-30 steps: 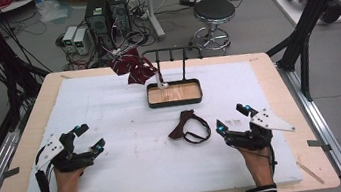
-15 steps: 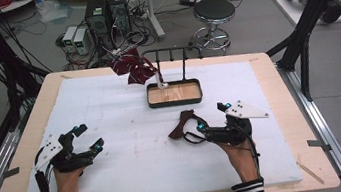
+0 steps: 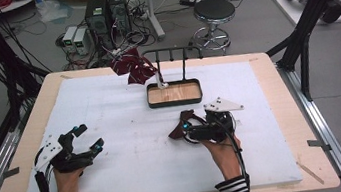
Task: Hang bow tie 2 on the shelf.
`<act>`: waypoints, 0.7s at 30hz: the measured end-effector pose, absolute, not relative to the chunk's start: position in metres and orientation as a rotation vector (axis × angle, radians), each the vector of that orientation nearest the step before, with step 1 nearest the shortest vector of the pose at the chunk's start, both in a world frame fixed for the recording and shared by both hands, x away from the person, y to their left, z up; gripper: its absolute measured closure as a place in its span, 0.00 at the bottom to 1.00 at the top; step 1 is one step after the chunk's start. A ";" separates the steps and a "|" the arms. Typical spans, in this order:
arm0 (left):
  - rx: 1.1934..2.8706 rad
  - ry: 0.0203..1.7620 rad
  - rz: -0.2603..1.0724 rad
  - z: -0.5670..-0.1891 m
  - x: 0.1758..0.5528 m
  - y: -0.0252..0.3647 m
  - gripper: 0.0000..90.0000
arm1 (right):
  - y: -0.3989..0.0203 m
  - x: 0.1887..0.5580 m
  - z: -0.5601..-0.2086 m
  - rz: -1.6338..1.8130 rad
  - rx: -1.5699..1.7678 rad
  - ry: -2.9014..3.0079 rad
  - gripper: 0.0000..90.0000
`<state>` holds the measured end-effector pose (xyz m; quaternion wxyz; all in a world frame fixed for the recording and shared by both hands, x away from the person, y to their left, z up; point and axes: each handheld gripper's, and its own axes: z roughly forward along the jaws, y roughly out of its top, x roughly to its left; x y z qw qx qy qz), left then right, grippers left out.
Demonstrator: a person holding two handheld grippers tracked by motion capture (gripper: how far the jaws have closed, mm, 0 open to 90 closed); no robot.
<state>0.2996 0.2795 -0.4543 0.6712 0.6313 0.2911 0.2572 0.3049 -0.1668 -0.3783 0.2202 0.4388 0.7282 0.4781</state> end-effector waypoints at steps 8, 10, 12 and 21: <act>1.420 0.655 0.578 -0.454 0.300 0.279 0.15 | -0.155 0.315 -0.387 1.241 1.255 2.087 0.16; 1.419 0.648 0.577 -0.454 0.300 0.279 0.15 | -0.152 0.318 -0.390 1.236 1.265 2.128 0.17; 1.421 0.647 0.581 -0.454 0.299 0.279 0.15 | -0.149 0.320 -0.393 1.214 1.266 2.167 0.17; 1.416 0.648 0.583 -0.454 0.299 0.279 0.15 | -0.144 0.325 -0.397 1.192 1.303 2.179 0.17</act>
